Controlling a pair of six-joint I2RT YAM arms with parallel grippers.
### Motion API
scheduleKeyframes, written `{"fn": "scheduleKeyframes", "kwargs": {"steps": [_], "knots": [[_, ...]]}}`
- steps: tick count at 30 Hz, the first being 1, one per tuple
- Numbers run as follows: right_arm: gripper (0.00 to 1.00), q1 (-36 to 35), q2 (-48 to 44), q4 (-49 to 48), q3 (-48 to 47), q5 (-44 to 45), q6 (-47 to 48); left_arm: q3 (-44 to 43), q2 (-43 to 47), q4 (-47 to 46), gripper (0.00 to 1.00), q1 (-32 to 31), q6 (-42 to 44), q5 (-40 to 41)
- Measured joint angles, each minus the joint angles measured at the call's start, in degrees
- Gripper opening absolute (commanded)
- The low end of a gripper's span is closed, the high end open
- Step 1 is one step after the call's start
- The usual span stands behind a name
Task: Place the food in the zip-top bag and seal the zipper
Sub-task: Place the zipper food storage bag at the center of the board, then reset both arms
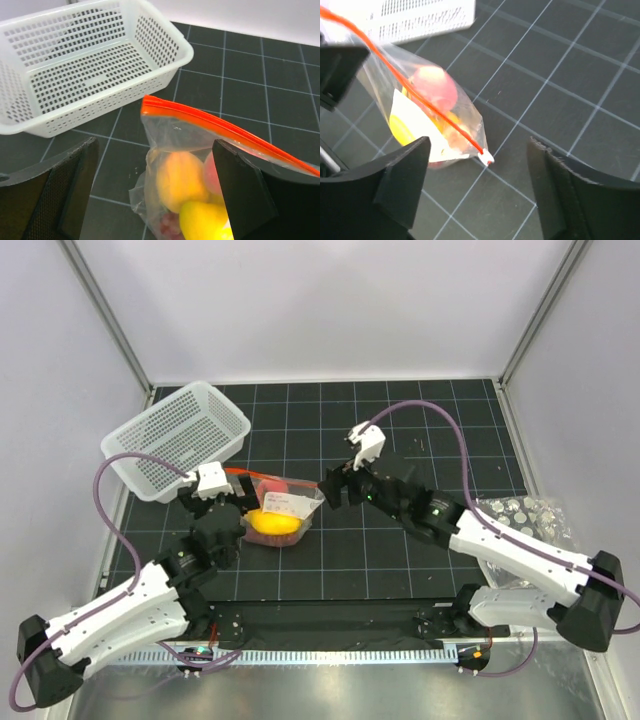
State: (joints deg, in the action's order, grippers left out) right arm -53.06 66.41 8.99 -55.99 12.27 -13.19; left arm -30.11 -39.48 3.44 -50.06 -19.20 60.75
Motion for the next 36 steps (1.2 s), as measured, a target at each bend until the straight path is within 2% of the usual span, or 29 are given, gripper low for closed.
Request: {"fn": "scheduleKeyframes", "kwargs": {"steps": [1,4,7,11,15,17,25,33,36], "knots": [[0.93,0.0,-1.38,-0.57,0.72,1.18,-0.52,-0.68,-0.83,1.01,1.0,0.0,-0.42,0.5],[0.94,-0.02,-6.95,-2.4,3.5,5.53,-1.66,-3.08,0.0,4.35,1.0,0.0,-3.21,2.56],[0.95,0.0,-14.29,-3.61,6.67,10.95,-2.54,-5.16,5.03,8.66,1.0,0.0,-7.13,3.98],[0.95,0.02,-24.41,-8.37,12.31,18.75,-3.5,-4.63,18.08,10.05,1.0,0.0,-10.71,4.04],[0.95,0.04,-31.1,-11.15,17.33,25.24,-3.87,2.67,34.07,4.59,1.0,0.22,-10.45,0.9],[0.95,0.04,-33.24,-12.17,19.17,28.2,-3.96,6.4,39.1,3.39,1.0,0.22,-10.4,-0.09],[0.95,0.04,-35.91,-13.09,21.84,34.82,-4.26,6.01,35.04,3.72,1.0,0.22,-10.4,-2.05],[0.94,0.04,-34.99,-13.49,21.84,36.04,-4.55,7.74,38.97,1.46,0.99,0.22,-10.29,-2.32],[0.97,0.04,-34.77,-13.73,21.84,35.98,-4.57,8.39,39.04,1.09,0.99,0.22,-10.27,-2.45]]}}
